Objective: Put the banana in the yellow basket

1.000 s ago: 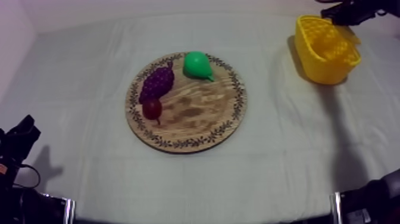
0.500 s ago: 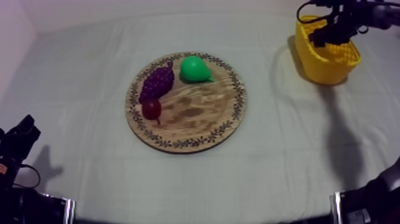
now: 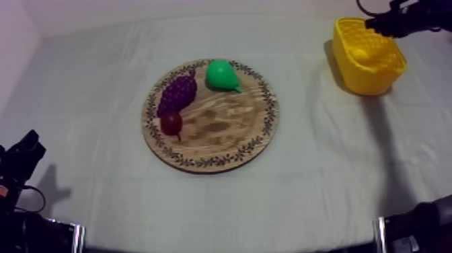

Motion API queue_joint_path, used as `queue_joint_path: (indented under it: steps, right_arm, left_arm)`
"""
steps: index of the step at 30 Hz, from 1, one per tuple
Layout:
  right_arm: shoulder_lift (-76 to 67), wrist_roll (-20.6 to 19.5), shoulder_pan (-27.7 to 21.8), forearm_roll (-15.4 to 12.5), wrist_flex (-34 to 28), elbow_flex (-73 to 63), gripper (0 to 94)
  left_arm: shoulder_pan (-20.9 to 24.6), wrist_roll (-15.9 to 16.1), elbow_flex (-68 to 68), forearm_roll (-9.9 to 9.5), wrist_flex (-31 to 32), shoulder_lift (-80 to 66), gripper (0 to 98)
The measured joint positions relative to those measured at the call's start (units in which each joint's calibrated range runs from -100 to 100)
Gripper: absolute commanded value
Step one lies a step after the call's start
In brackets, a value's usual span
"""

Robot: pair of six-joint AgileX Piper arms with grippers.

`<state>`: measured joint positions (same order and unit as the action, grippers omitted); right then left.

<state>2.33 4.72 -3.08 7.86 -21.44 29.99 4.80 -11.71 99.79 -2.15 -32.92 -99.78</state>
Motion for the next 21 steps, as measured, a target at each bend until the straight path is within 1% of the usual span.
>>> queue_joint_path:
  steps: [3,5,8,10,13,15,19,21]
  right_arm:
    - [-8.2,0.4,0.1,-0.8,4.5,7.3,2.0]
    - [-14.0,1.5,0.2,-2.3,7.0,12.5,1.2]
    - [-24.1,4.2,0.7,-6.3,10.5,21.9,0.6]
    - [-30.4,6.8,1.2,-9.3,12.7,28.5,0.5]
    - [-41.3,10.8,1.9,-13.3,12.7,37.9,0.3]
    - [-47.8,13.3,2.2,-15.4,12.7,43.8,0.3]
    - [-60.9,17.5,3.1,-18.2,14.1,55.8,0.3]
    - [-67.1,18.6,3.6,-18.3,14.0,61.2,0.2]
  left_arm:
    - [0.0,0.0,0.0,0.0,0.0,0.0,0.1]
    - [0.0,0.0,0.0,0.0,0.0,0.0,0.1]
    - [0.0,0.0,0.0,0.0,0.0,0.0,0.1]
    - [0.0,0.0,0.0,0.0,0.0,0.0,0.1]
    - [0.0,0.0,0.0,0.0,0.0,0.0,0.1]
    - [0.0,0.0,0.0,0.0,0.0,0.0,0.1]
    - [0.0,0.0,0.0,0.0,0.0,0.0,0.1]
    - [0.0,0.0,0.0,0.0,0.0,0.0,0.1]
